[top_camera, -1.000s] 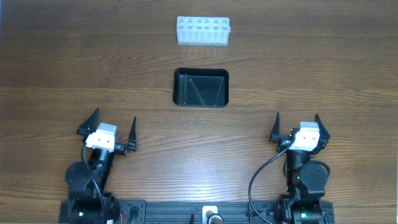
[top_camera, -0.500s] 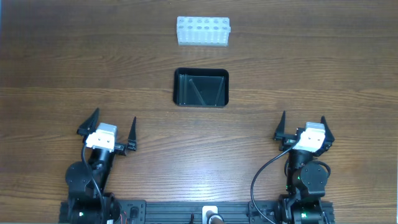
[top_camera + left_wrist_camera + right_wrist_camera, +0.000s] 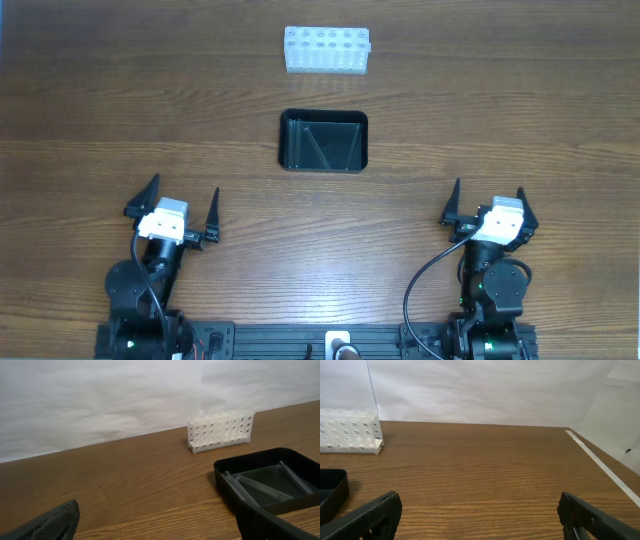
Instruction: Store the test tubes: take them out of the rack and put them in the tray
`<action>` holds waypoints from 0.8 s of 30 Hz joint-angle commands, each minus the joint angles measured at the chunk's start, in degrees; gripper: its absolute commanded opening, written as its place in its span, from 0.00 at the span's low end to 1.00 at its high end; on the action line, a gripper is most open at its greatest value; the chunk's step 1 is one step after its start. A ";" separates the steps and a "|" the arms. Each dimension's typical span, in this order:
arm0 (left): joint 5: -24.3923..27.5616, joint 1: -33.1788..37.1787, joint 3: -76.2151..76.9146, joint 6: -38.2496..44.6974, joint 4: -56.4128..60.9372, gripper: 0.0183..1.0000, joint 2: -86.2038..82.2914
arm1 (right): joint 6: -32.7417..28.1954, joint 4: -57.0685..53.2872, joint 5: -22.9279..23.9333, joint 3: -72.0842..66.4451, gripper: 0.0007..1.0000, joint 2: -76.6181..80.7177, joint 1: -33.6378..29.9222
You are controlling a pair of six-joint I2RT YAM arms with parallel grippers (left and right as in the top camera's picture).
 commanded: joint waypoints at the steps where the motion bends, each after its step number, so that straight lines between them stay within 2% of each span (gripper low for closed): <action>1: 0.74 0.28 -0.28 0.66 -0.04 1.00 -0.50 | 0.79 -0.02 1.31 -0.28 0.99 -0.26 -0.35; 24: -0.57 0.28 -0.28 0.55 -0.04 1.00 -0.46 | 0.79 -0.02 1.31 -0.28 0.99 -0.26 -0.35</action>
